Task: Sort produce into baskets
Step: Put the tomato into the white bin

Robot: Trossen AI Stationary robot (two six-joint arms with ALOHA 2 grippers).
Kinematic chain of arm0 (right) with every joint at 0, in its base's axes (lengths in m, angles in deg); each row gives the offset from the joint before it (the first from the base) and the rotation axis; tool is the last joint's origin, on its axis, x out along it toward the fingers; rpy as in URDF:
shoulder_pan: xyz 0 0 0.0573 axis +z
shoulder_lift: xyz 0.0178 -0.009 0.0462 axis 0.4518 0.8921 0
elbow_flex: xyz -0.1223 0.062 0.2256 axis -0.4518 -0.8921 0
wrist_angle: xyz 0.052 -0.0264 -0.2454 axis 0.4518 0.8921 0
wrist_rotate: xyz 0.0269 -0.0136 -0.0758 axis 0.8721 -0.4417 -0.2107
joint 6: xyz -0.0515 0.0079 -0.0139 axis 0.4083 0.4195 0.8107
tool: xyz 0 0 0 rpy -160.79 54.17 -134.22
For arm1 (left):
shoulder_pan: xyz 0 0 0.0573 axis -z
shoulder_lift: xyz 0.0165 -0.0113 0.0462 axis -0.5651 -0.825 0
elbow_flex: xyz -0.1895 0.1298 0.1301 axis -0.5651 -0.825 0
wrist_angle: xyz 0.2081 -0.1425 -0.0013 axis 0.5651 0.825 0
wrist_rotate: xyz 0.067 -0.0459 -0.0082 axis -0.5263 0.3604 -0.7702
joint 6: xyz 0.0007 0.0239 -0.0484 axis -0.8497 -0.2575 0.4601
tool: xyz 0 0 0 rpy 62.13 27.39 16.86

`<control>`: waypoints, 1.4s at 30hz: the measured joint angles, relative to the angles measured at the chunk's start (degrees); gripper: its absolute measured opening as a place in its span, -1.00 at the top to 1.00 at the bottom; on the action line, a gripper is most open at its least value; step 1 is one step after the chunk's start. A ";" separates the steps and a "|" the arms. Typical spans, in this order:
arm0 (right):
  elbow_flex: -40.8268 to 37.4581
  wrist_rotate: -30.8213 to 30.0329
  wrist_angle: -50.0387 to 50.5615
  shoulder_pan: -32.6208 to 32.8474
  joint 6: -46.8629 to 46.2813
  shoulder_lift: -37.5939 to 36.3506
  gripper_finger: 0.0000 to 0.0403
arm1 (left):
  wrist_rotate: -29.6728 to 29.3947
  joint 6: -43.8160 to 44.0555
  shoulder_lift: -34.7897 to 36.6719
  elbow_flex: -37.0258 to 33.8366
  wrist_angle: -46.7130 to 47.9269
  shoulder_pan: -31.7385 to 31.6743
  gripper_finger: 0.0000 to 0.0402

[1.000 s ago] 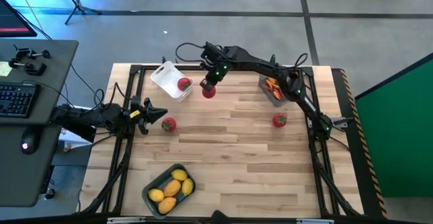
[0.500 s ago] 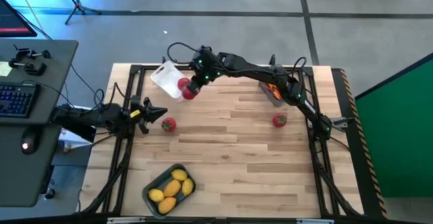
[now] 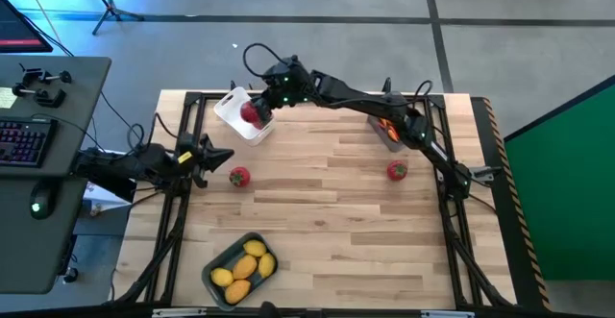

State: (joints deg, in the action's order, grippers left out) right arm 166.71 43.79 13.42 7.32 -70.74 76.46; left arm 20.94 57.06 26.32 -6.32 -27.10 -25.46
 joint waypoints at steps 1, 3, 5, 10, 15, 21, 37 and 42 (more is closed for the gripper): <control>-0.04 -0.32 -0.09 -0.01 -0.04 0.39 1.00 | -0.05 -0.04 0.02 0.29 0.10 0.00 1.00; -0.04 -0.76 -1.73 0.02 0.00 1.33 1.00 | -0.04 -0.17 0.00 0.68 0.28 0.00 1.00; -0.04 -0.77 -2.96 0.06 -0.12 2.44 1.00 | -0.07 -0.43 0.01 0.94 0.33 0.00 1.00; -0.04 -1.05 -7.84 0.06 -0.41 5.33 1.00 | -0.03 -0.26 0.02 1.39 0.32 0.00 1.00; -0.04 -0.71 -9.80 0.07 -1.62 6.94 1.00 | -0.04 0.49 0.02 1.39 0.37 0.00 1.00; -0.04 -0.06 -9.86 0.59 -2.12 9.34 1.00 | -0.02 0.92 0.01 1.39 0.37 0.00 1.00; -0.86 -1.24 -10.31 1.28 -0.95 10.68 1.00 | -0.94 0.65 0.00 1.39 0.37 0.00 1.00; -0.90 -1.29 -9.69 1.30 -0.97 11.01 1.00 | -0.72 0.62 -0.01 1.37 0.39 0.00 1.00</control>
State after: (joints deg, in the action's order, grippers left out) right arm 165.81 42.51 3.73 8.62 -71.71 87.46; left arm 20.22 57.68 26.31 -4.96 -26.70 -25.46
